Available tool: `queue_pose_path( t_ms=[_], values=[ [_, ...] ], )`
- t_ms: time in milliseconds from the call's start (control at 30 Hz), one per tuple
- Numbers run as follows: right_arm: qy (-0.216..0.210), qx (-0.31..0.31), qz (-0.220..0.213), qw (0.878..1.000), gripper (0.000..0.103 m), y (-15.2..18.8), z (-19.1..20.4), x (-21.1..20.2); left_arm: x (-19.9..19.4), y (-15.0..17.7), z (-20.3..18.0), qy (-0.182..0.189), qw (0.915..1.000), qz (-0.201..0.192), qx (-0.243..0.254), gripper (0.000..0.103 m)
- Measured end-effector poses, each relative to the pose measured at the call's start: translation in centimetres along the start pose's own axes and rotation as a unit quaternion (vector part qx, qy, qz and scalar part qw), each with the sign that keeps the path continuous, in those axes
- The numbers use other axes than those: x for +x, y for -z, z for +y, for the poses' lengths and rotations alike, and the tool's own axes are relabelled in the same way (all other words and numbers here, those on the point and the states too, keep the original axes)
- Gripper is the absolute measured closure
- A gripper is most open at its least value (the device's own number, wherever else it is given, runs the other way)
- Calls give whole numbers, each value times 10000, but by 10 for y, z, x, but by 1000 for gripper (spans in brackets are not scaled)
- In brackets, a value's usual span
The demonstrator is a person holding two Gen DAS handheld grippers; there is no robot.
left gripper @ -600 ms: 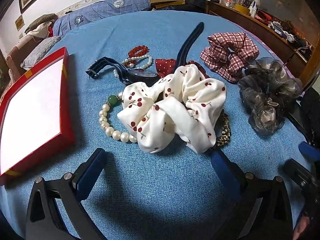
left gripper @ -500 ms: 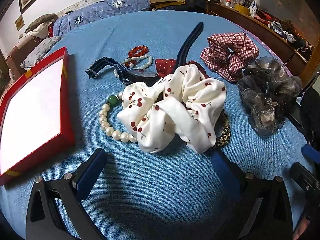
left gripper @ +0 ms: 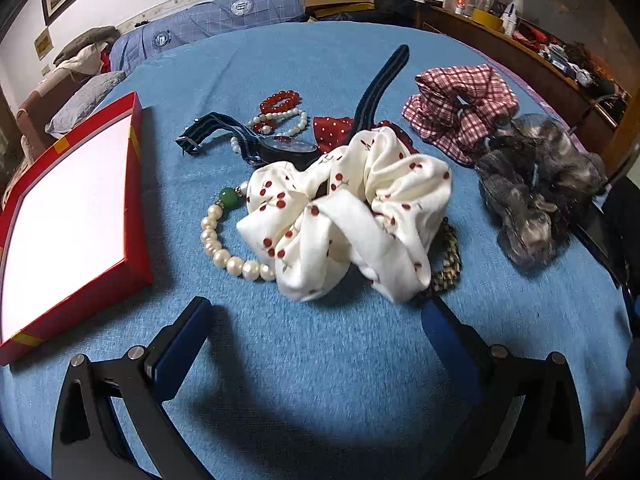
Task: Organize jewelry
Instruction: 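Move left tool toward white cherry scrunchie while right tool approaches gray sheer scrunchie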
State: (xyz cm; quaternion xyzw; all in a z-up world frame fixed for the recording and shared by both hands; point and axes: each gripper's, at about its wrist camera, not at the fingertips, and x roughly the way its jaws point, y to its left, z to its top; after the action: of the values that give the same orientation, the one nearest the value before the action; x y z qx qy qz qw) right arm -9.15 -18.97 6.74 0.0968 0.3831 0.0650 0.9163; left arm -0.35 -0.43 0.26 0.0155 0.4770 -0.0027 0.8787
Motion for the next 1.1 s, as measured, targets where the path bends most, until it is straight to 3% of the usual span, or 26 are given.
queue_pose_path(
  t_ms=[200,433,567,1100],
  values=[
    [219,-107,-106,9996,0,-1,6,-16,-74,29,11,-103,9933,-1128,-215,0],
    [92,137,-353,9992,0,-11,12,-41,-138,51,22,-204,9832,-1789,-301,0],
    [130,-27,-367,9992,0,-11,25,-48,-153,54,29,-203,9815,-1885,-280,0],
    [246,-405,-292,9984,0,-5,49,-47,-153,64,38,-132,9839,-1747,-339,0]
  ],
)
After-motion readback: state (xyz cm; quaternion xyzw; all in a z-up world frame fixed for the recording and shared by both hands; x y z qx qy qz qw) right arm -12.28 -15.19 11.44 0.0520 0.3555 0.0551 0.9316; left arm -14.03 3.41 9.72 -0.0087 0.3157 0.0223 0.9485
